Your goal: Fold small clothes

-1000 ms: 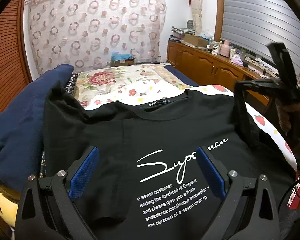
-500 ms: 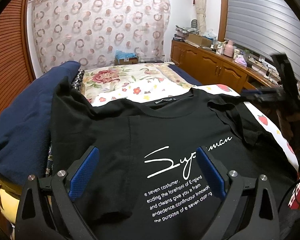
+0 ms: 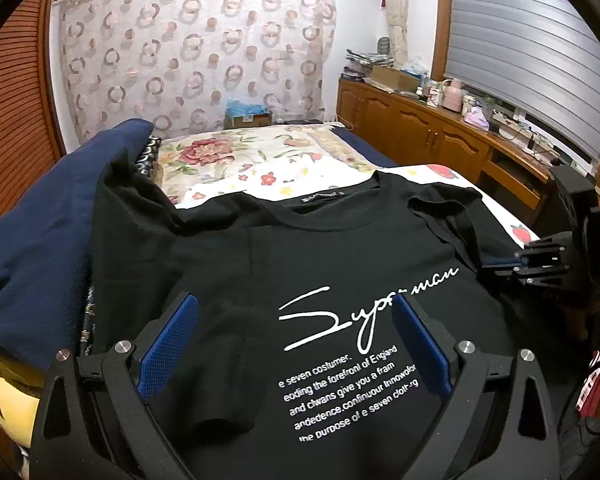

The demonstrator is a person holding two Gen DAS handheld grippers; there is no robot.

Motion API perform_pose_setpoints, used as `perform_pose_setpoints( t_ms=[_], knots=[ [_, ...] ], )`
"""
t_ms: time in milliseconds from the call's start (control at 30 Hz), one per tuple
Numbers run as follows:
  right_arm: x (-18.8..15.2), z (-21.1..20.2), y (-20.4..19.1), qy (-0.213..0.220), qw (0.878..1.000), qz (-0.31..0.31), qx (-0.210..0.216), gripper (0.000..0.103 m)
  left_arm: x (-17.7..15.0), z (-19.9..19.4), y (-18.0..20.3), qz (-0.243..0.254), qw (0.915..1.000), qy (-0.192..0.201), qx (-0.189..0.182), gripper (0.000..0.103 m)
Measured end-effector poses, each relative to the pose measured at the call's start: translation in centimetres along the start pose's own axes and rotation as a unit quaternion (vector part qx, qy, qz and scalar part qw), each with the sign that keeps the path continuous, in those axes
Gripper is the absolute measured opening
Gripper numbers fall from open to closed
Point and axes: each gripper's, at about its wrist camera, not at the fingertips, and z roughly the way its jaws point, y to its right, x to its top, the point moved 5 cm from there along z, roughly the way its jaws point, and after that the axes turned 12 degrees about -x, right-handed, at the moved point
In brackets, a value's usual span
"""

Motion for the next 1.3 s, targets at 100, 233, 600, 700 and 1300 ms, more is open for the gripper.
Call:
perform_pose_setpoints(
  t_ms=[100, 233, 600, 700, 1300],
  knots=[
    [0.2, -0.8, 0.6, 0.009, 1.0, 0.01, 0.018, 0.002, 0.1, -0.4, -0.4, -0.003, 1.0, 0.004, 0.006, 0.098],
    [-0.2, -2.0, 1.1, 0.016, 0.999, 0.01, 0.035, 0.002, 0.3, -1.2, -0.9, -0.005, 0.9998, 0.013, 0.013, 0.098],
    [1.5, -0.7, 5.0, 0.039, 0.998, 0.025, -0.032, 0.047, 3.4, -1.7, -4.8, 0.003, 0.999, 0.021, 0.039, 0.092],
    [1.7, 0.3, 7.8, 0.034, 0.996, 0.045, -0.072, 0.047, 4.7, -1.3, -6.5, 0.005, 0.9986, 0.013, 0.051, 0.083],
    [3.0, 5.7, 13.8, -0.007, 0.989, 0.12, -0.084, 0.047, 6.7, 0.0, -11.8, -0.015, 0.9958, -0.017, 0.088, 0.065]
  ],
)
